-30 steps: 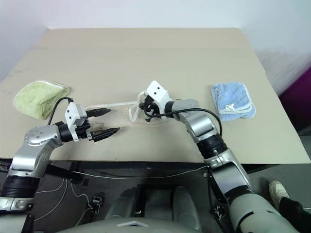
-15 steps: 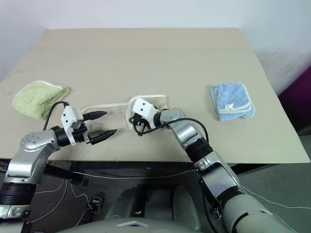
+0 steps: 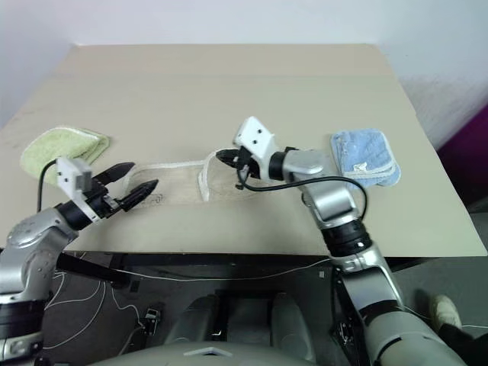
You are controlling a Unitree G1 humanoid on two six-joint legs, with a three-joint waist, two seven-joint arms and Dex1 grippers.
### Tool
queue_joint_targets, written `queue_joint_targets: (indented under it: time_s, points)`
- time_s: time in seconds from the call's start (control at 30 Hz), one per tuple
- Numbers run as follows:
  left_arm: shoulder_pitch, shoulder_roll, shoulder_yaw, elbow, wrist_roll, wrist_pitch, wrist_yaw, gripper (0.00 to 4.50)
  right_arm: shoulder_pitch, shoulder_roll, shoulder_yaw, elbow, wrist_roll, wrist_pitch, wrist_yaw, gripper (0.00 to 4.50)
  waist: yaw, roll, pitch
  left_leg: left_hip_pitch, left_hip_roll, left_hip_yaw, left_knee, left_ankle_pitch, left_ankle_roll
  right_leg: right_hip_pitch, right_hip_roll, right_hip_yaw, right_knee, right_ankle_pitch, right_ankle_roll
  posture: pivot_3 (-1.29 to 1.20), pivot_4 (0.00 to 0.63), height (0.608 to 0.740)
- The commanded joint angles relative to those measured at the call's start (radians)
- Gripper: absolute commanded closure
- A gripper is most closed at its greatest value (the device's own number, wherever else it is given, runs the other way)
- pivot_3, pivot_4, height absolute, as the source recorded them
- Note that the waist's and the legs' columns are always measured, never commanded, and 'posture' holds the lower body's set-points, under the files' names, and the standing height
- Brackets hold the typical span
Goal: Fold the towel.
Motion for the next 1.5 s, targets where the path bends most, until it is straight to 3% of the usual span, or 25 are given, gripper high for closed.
queue_joint_targets:
  time_s: [0.03, 0.3, 0.5, 0.73, 1.07, 1.17, 1.5]
  points:
    - [0.070, -0.048, 0.078, -0.148, -0.146, 0.122, 0.141, 0.00, -0.002, -0.033, -0.041, -0.039, 0.037, -0.004, 0.012, 4.49, -0.001, 0.000, 0.000, 0.000, 0.000, 0.000, 0.000, 0.000, 0.000, 0.000, 0.000, 0.000, 0.000, 0.000, 0.000, 0.00, 0.150, 0.740]
    - [0.241, -0.281, 0.132, -0.347, -0.507, 0.241, 0.562, 0.00, -0.041, -0.032, -0.037, 0.120, 0.012, -0.085, 0.008, 4.49, 0.004, -0.001, 0.000, 0.000, 0.000, 0.000, 0.001, 0.000, 0.000, 0.001, 0.000, 0.000, -0.001, 0.000, 0.000, 0.00, 0.150, 0.740]
    - [0.267, -0.396, 0.110, -0.366, -0.625, 0.210, 0.899, 0.00, -0.059, -0.010, -0.017, 0.180, 0.015, -0.128, 0.030, 4.49, 0.006, -0.001, 0.000, 0.001, 0.000, 0.000, 0.001, 0.000, 0.000, 0.002, 0.000, 0.000, -0.001, 0.000, 0.000, 0.00, 0.150, 0.740]
    - [0.181, -0.408, 0.088, -0.268, -0.713, 0.175, 1.068, 0.00, -0.050, -0.011, -0.021, 0.168, 0.028, -0.134, 0.045, 4.49, 0.007, -0.001, 0.000, 0.001, -0.001, 0.000, 0.002, 0.000, 0.000, 0.002, 0.001, 0.000, -0.001, 0.000, 0.000, 0.00, 0.150, 0.740]
    - [0.000, -0.397, 0.051, -0.068, -0.748, 0.177, 1.097, 0.00, 0.038, -0.038, -0.045, 0.015, 0.073, -0.080, 0.028, 4.49, 0.029, 0.000, -0.001, 0.002, -0.002, 0.000, 0.003, 0.000, 0.000, 0.005, 0.001, -0.001, -0.001, 0.000, 0.000, 0.00, 0.150, 0.740]
    - [-0.031, -0.393, 0.053, -0.033, -0.754, 0.181, 1.085, 0.59, 0.060, -0.049, -0.054, -0.019, 0.079, -0.063, 0.015, 4.50, 0.035, 0.000, -0.001, 0.002, -0.002, 0.000, 0.003, 0.000, 0.000, 0.005, 0.001, -0.001, -0.001, 0.000, 0.000, 0.00, 0.150, 0.740]
    - [-0.087, -0.375, 0.073, 0.027, -0.761, 0.174, 1.038, 4.04, 0.111, -0.075, -0.074, -0.095, 0.101, -0.025, -0.038, 4.50, 0.029, 0.000, -0.001, 0.002, -0.002, -0.001, 0.003, 0.000, 0.000, 0.005, 0.001, -0.001, -0.001, 0.000, 0.000, 0.00, 0.150, 0.740]
